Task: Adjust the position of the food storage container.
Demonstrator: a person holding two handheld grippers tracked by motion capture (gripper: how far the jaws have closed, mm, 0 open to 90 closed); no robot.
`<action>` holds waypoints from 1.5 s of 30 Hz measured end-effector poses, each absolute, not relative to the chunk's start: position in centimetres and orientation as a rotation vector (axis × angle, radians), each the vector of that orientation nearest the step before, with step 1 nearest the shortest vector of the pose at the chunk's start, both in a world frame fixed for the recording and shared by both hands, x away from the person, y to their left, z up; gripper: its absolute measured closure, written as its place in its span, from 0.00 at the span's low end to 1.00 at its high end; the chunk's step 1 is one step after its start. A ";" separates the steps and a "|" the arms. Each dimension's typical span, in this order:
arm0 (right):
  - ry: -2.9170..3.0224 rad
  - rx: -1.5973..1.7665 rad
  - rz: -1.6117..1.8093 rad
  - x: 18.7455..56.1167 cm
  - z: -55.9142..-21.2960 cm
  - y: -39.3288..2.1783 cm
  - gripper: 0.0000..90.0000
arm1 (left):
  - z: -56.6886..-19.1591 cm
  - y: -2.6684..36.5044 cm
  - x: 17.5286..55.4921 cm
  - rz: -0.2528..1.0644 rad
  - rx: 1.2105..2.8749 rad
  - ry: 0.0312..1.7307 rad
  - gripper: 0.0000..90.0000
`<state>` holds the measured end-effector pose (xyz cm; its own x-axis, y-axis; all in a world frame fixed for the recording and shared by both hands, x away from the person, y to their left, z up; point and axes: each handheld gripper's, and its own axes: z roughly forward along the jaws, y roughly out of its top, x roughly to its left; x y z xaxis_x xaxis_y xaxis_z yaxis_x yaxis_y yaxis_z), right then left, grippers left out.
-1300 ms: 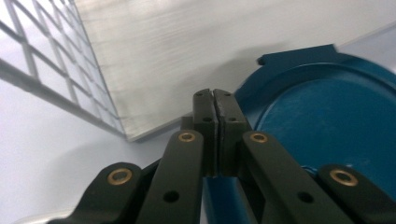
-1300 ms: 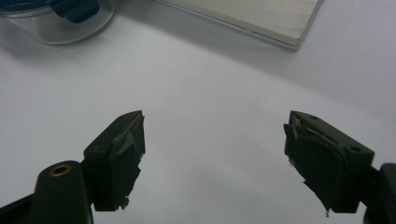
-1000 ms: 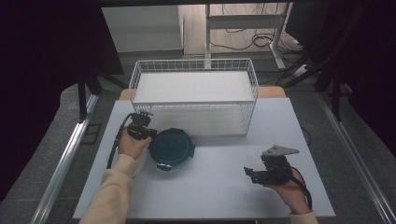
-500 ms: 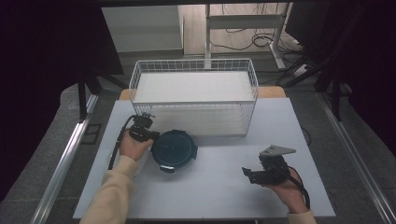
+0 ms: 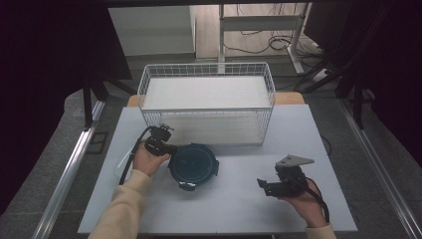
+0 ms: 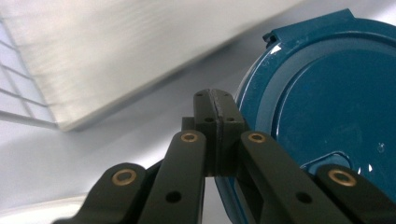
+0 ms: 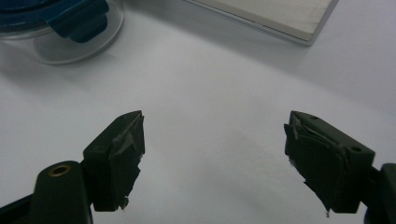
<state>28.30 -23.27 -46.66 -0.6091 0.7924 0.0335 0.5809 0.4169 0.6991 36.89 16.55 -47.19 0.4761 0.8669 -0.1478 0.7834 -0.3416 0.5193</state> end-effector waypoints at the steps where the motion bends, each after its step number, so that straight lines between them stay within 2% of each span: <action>1: 2.374 1.190 0.991 28.3 -46.7 -23.2 0.22 | -47.2 16.4 36.8 0.199 2.195 1.353 1.00; 18: 2.376 1.187 0.987 28.3 -46.7 -23.1 0.22 | -47.3 13.3 35.1 0.091 2.235 1.258 1.00; 26: 2.375 1.184 0.987 28.2 -46.6 -23.2 0.22 | -47.4 13.0 34.6 0.058 2.224 1.245 1.00; 45: 2.371 1.182 0.996 28.3 -46.5 -23.3 0.22 | -47.3 11.3 33.4 0.019 2.251 1.193 1.00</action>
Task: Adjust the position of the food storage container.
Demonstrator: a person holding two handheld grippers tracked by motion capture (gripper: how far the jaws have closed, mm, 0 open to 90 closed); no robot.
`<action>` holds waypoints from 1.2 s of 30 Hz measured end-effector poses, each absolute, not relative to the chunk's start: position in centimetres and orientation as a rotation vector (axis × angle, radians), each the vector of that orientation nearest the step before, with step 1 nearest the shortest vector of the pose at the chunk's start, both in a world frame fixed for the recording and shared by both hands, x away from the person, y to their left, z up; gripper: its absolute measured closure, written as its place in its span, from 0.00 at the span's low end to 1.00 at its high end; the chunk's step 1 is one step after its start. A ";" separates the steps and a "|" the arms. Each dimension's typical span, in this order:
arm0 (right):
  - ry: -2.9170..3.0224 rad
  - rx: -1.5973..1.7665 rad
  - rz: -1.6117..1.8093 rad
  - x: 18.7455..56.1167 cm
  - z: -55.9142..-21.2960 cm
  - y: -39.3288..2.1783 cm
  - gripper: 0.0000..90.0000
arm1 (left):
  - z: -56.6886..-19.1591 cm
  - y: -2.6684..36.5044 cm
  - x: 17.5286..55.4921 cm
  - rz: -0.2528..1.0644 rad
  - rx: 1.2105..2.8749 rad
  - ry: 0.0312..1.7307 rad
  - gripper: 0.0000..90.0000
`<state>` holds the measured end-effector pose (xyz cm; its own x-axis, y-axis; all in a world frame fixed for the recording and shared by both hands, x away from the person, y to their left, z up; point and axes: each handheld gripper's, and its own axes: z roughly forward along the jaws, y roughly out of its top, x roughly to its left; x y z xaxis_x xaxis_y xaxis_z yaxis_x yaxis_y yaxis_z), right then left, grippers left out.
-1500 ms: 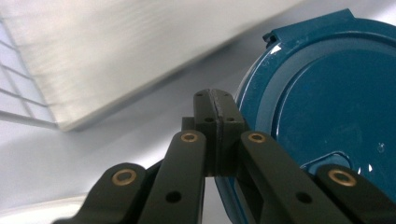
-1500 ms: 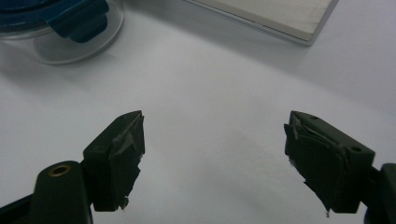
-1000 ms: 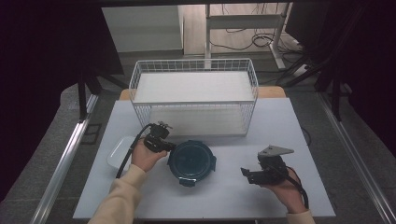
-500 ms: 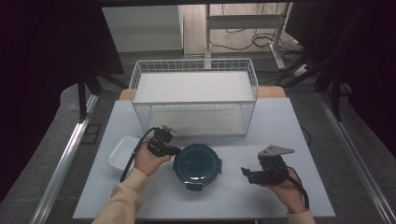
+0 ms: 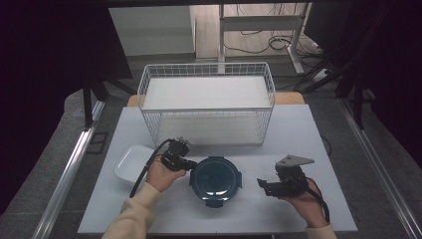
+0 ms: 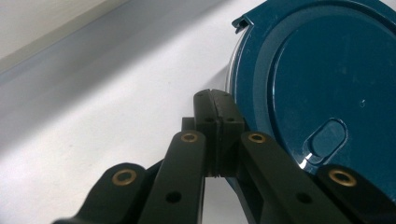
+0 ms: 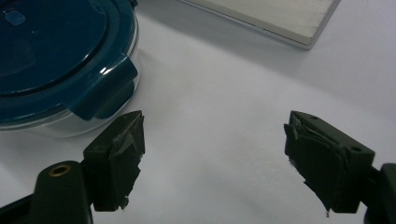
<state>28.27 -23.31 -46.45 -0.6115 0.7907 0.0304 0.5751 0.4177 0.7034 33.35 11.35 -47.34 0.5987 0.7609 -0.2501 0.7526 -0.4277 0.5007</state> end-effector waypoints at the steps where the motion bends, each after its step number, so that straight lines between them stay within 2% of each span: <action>1: 2.371 1.191 1.006 28.3 -46.5 -23.4 0.22 | -47.3 11.2 33.3 0.020 2.254 1.192 1.00; 19: 2.361 1.203 1.040 28.3 -46.4 -23.6 0.23 | -47.5 10.5 33.4 -0.018 2.233 1.166 1.00; 28: 2.329 1.203 1.041 28.1 -45.9 -24.1 0.23 | -45.4 12.3 32.3 0.111 2.122 1.166 1.00; 33: 2.328 1.204 1.049 28.0 -45.9 -24.2 0.23 | -43.9 14.3 29.6 0.166 2.027 1.147 0.94; 36: 2.335 1.196 1.055 27.9 -45.8 -24.0 0.23 | -43.9 15.0 28.0 0.171 1.994 1.150 0.82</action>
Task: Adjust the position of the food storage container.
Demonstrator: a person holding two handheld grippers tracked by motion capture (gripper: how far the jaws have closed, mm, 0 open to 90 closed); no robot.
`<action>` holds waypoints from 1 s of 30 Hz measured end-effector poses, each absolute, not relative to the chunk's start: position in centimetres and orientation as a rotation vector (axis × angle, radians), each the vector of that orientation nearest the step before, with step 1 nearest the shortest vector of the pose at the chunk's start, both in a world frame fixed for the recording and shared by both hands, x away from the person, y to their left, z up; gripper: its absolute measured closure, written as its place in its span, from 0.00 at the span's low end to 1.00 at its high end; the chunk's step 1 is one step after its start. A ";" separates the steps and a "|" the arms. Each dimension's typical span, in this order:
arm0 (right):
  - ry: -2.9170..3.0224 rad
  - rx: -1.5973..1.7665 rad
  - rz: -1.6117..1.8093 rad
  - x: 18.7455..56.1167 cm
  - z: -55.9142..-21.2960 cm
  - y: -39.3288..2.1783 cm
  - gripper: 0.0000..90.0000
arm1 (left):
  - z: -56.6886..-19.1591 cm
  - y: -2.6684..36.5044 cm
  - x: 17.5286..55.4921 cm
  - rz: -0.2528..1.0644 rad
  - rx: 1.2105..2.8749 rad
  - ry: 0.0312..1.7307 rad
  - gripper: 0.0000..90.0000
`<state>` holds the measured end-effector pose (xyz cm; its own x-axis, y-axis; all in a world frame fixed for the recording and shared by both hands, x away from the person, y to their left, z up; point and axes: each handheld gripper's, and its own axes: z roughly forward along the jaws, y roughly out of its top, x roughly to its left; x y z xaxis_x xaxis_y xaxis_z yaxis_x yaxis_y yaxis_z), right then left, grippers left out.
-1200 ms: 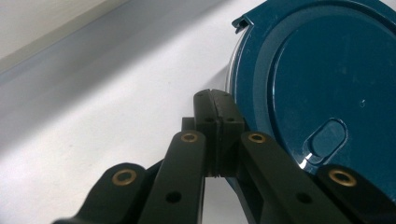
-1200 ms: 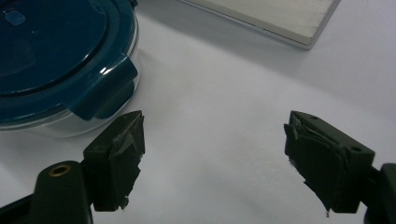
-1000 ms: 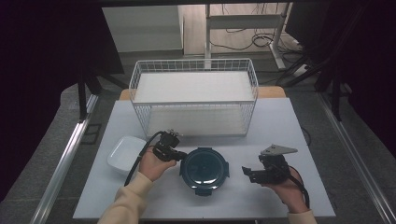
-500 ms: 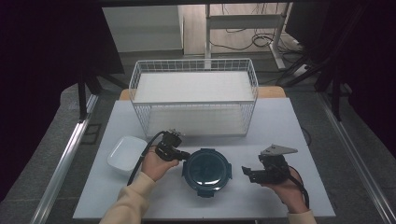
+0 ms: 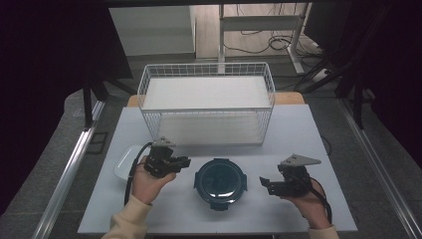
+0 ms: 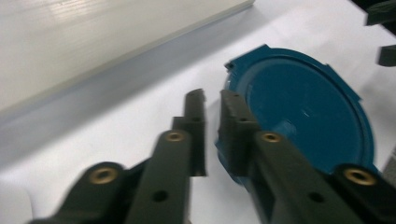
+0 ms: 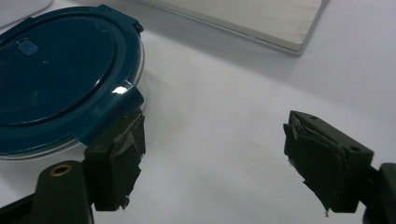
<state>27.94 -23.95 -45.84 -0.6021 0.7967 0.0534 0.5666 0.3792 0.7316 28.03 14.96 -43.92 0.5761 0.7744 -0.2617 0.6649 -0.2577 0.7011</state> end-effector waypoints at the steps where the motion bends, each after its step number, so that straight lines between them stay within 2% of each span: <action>1: 2.335 1.196 1.055 27.9 -45.8 -24.0 0.23 | -43.9 15.0 28.0 0.171 1.994 1.150 0.75; 2: 2.340 1.190 1.062 27.9 -45.8 -23.8 0.23 | -44.0 15.1 27.5 0.175 1.981 1.155 0.65; 4: 2.341 1.189 1.062 27.9 -45.8 -23.8 0.23 | -44.2 15.5 26.6 0.174 1.967 1.160 0.51; 7: 2.348 1.181 1.067 27.9 -45.8 -23.6 0.23 | -44.9 16.4 25.7 0.150 1.950 1.177 0.39; 18: 2.363 1.165 1.126 28.0 -45.7 -23.5 0.22 | -45.4 18.4 25.5 0.165 1.917 1.225 0.28; 21: 2.365 1.167 1.116 28.1 -45.9 -23.4 0.22 | -46.0 18.7 25.8 0.131 1.908 1.229 0.28; 30: 2.352 1.146 1.127 28.1 -45.3 -23.2 0.22 | -45.7 18.9 25.1 0.155 1.904 1.231 0.27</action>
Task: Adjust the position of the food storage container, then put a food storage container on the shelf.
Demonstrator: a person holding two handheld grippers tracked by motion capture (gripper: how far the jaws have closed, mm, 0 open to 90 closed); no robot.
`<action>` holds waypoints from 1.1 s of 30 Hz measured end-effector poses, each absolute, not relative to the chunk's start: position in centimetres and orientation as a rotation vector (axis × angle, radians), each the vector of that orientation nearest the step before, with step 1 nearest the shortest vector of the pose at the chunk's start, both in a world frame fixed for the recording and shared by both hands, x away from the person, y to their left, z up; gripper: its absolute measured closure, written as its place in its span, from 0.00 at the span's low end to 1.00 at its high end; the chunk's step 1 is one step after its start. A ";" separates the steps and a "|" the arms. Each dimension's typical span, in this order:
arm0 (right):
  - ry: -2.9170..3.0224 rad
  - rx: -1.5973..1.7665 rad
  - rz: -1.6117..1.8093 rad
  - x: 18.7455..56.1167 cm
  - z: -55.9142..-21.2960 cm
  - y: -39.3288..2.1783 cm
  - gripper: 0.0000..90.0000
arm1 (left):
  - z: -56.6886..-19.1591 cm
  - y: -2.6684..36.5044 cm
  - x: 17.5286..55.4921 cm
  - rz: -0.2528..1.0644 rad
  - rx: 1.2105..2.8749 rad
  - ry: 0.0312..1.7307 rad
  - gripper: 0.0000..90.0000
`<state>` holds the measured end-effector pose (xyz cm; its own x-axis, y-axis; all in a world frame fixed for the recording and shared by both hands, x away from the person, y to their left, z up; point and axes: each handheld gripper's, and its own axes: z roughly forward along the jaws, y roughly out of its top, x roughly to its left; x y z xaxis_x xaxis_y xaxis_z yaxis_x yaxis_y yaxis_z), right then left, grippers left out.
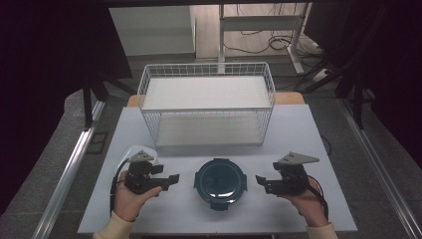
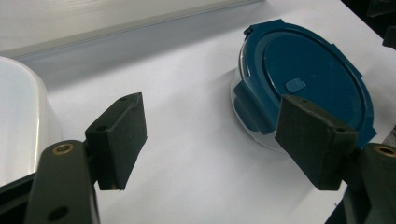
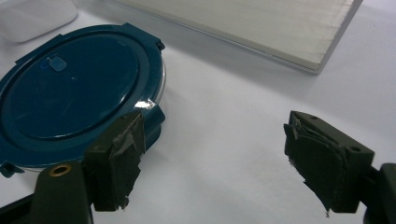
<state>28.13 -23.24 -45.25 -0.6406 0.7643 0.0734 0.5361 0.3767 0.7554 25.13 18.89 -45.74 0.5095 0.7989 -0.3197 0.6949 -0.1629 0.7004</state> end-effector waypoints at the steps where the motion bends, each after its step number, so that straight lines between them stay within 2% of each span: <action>1: 2.354 1.143 1.128 28.1 -45.2 -23.2 0.22 | -45.6 18.9 24.9 0.161 1.898 1.233 0.27; 20: 2.387 1.166 1.260 28.7 -44.9 -22.5 0.21 | -45.7 17.8 24.4 0.105 1.872 1.232 0.18; 33: 2.427 1.223 1.329 29.0 -45.1 -21.8 0.16 | -46.5 16.5 24.6 0.040 1.872 1.216 0.19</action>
<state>29.02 -21.78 -45.08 -0.6672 0.6977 0.2608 0.5956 0.2895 0.7493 24.59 16.54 -46.53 0.5206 0.7514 -0.4054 0.7233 -0.1359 0.6770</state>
